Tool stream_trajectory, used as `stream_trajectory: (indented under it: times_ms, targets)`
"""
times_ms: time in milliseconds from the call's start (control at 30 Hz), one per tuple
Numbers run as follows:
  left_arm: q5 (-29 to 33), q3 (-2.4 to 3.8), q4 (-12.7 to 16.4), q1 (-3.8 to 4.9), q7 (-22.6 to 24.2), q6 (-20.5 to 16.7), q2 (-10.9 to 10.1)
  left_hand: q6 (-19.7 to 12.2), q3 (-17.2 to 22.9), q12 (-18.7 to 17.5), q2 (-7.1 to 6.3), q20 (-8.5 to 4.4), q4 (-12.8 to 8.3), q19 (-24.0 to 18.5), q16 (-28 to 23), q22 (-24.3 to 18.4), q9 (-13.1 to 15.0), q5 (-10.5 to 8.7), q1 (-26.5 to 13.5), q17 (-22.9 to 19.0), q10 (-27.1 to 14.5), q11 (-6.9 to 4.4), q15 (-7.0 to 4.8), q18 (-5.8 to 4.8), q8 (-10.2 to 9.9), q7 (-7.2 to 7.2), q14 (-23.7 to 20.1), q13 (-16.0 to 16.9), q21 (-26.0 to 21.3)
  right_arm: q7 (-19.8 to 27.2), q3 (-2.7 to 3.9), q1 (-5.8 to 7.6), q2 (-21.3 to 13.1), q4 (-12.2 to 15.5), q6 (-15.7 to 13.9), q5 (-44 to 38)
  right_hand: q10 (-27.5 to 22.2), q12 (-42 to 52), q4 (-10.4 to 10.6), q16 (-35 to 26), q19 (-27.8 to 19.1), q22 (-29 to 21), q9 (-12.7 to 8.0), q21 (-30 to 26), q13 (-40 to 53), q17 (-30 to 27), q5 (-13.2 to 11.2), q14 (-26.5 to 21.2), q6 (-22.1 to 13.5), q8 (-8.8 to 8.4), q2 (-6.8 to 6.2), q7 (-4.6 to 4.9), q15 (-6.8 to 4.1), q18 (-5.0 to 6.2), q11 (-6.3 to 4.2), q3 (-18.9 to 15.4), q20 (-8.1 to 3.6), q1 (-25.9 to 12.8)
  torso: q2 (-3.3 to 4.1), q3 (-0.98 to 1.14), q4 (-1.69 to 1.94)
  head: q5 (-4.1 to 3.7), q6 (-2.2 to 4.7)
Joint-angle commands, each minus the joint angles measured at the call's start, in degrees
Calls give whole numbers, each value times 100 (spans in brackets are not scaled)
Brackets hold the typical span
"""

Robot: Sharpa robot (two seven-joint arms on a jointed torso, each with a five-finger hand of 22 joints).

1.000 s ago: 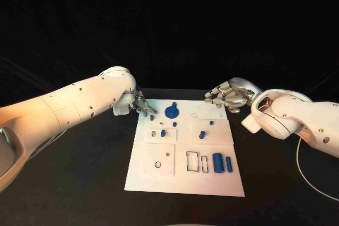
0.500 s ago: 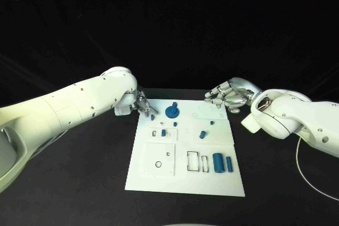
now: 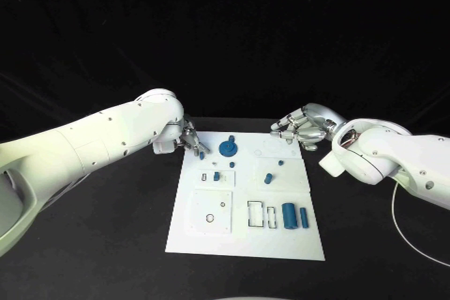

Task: Assemble the parts on the task board

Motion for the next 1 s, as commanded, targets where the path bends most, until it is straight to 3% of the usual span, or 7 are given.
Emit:
stream_trajectory:
  times_ms: [33, 333, 567, 867, 1000]
  targets:
    - [-14, -1, 2, -1, 72, 137, 19, 12, 0, 13, 9, -11, -35, 21, 14, 220, 6, -1, 63, 1505, 34, -16, -34, -28, 37, -25, 614, -6, 18, 48, 0, -4, 4, 3, 65, -28, -38, -34, -6, -28, -41, -4, -1, -21, -7, -5, -39, 127, 4, 35, 19, 17, 15, 92, -18, -17, -16, 34, 1, -1, 3, 3, -1]
    - [33, -2, -16, -1, 77, 147, 30, 0, 86, 17, 118, -18, -128, 22, 14, 230, 24, -5, 302, 1505, 37, -29, -43, -29, 79, -41, 614, -20, 16, 49, 0, -5, 8, 2, 63, -28, -38, -34, -7, -32, -41, -4, -1, -22, -8, -9, -41, 127, 4, 35, 22, 17, 15, 92, -18, -16, -16, 38, 2, 0, 1, 6, -11]
    - [55, -7, -46, -2, 79, 151, 55, -91, 542, -18, 346, -46, -472, 19, 14, 236, 20, -45, 900, 1505, 8, -67, -75, -27, 76, -80, 614, -63, 6, 51, 0, -5, 9, 5, 66, -28, -38, -34, -7, -32, -41, -4, -1, -22, -8, -9, -41, 127, 4, 35, 22, 17, 15, 92, -18, -16, -16, 38, 5, -3, -1, 1, -26]
    - [59, -46, -93, -20, 108, 230, 80, -97, 985, -55, 321, -52, -634, 16, 14, 244, 8, -91, 1067, 1505, 5, -68, -71, -27, 87, -77, 614, -115, -6, 53, 0, -5, 9, 5, 73, -28, -38, -34, -7, -32, -41, -4, -1, -22, -8, -9, -41, 127, 4, 35, 22, 17, 15, 92, -18, -16, -16, 38, -1, 0, -1, 14, -45]
    - [88, -50, -82, -24, 117, 254, 60, -154, 1680, -111, 213, -50, -842, 14, 14, 249, -4, -5, 1193, 1505, -16, -47, -65, -26, 75, -42, 614, -171, -18, 52, 0, -5, 9, 4, 77, -28, -38, -34, -7, -32, -41, -4, -1, -22, -8, -9, -41, 127, 4, 35, 22, 17, 15, 92, -18, -16, -16, 38, -3, -1, 3, 18, -53]
